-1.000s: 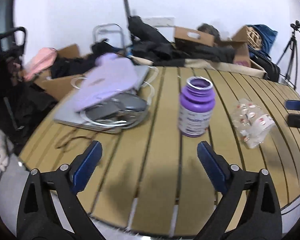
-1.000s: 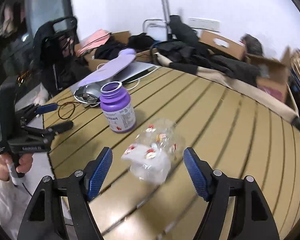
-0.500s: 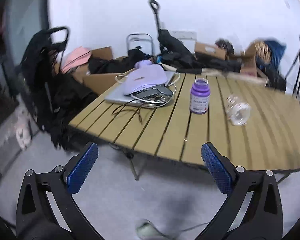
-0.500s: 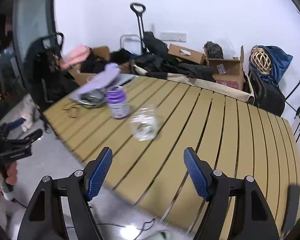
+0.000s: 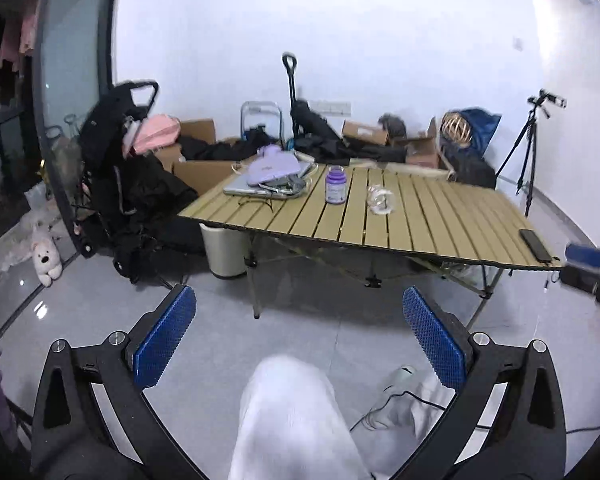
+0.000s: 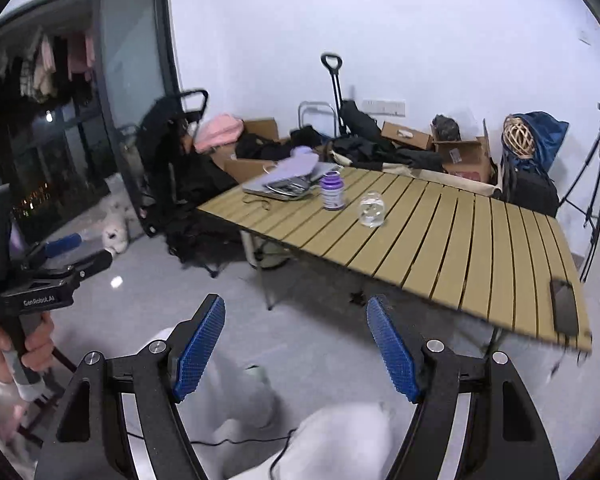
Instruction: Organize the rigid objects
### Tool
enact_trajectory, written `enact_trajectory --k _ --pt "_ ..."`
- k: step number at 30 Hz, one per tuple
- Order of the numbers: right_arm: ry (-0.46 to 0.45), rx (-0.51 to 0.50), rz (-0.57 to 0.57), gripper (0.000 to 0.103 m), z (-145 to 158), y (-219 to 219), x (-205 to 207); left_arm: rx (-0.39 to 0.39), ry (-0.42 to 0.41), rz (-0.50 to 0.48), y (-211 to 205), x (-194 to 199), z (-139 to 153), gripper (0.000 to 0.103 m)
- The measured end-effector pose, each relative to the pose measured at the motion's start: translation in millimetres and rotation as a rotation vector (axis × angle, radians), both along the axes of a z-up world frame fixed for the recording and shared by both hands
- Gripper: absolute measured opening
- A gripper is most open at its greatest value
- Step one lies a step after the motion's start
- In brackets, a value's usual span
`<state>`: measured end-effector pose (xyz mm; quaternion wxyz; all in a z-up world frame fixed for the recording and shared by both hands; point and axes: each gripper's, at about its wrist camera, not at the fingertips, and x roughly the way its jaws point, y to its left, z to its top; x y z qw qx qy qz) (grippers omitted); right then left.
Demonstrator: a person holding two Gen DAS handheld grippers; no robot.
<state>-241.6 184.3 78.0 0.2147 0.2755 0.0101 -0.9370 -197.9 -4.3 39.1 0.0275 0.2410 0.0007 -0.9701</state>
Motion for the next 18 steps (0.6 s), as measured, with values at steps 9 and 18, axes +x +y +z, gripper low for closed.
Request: enact_trajectory --k 9,18 --pt "0.208 0.027 0.007 0.082 -41.9 -26.8 186.8 0.008 0.100 0.048 -9.9 136.2 -46.0 0.103" --pt "0.307 -0.015 0.003 0.088 -38.3 -57.8 230.2 0.027 0.237 0.047 -19.0 201.1 -38.9 0.103"
